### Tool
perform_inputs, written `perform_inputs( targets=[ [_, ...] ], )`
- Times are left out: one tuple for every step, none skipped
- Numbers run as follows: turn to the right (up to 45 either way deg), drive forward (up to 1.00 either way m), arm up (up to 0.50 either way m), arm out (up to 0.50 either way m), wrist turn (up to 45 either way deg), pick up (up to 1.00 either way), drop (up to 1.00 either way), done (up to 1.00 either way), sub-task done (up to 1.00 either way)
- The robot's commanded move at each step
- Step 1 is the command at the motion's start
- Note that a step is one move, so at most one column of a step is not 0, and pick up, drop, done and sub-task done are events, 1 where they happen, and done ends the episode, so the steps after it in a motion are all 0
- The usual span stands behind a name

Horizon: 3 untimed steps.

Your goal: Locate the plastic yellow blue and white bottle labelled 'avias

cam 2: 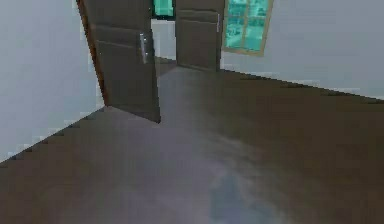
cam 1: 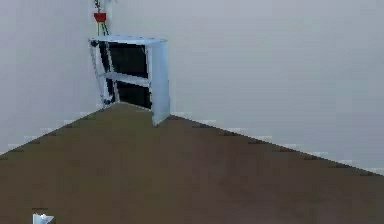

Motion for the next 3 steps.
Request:
perform_inputs(
  targets=[
    [-45.0,0.00,0.00,0.00,0.0,0.00,0.00,0.00,0.00],
    [-45.0,0.00,0.00,0.00,0.0,0.00,0.00,0.00,0.00],
    [-45.0,0.00,0.00,0.00,0.0,0.00,0.00,0.00,0.00]
  ],
)
